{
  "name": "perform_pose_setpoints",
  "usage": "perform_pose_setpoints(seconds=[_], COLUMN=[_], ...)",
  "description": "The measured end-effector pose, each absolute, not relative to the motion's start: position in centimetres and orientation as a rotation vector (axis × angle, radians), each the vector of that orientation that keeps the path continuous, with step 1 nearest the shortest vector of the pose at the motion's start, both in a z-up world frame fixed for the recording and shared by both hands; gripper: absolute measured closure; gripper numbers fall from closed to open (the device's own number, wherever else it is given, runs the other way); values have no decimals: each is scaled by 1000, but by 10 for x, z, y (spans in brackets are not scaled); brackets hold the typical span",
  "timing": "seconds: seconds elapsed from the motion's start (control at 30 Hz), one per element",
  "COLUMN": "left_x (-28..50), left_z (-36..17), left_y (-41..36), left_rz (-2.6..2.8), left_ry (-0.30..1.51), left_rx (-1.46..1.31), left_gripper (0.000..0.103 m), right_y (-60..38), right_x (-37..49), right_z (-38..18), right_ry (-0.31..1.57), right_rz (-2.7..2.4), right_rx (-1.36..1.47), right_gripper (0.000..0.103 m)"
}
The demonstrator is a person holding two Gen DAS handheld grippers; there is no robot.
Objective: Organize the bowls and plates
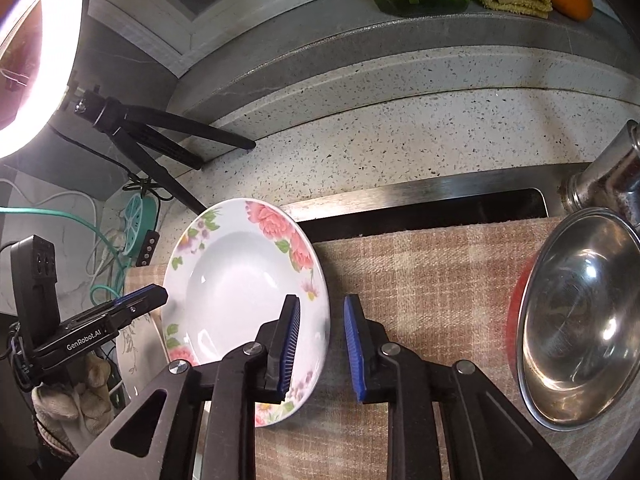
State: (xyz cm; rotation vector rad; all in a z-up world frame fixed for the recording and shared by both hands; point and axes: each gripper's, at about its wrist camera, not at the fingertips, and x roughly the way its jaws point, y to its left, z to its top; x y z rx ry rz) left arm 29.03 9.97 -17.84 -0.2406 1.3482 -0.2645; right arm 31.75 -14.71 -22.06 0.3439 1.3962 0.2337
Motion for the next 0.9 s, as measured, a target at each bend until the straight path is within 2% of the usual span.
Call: perform_pose_setpoints(seconds=[0.1,0.17,0.9], left_x=[293,295,294], left_z=[-180,-181,-186], left_y=[98,97,88], left_rz=[-271,-276,-299], left_ry=[1352,1354,1357], left_rx=[-240,-236,-182], left_gripper=[82,87,94], right_y=[-145,-145,-136], right_x=[319,319,321], right_z=[-222,-223,-236], right_ry=[1401,1404,1442], right_rz=[227,221,218], right_rx=[336,332,345], right_gripper=[84,84,92])
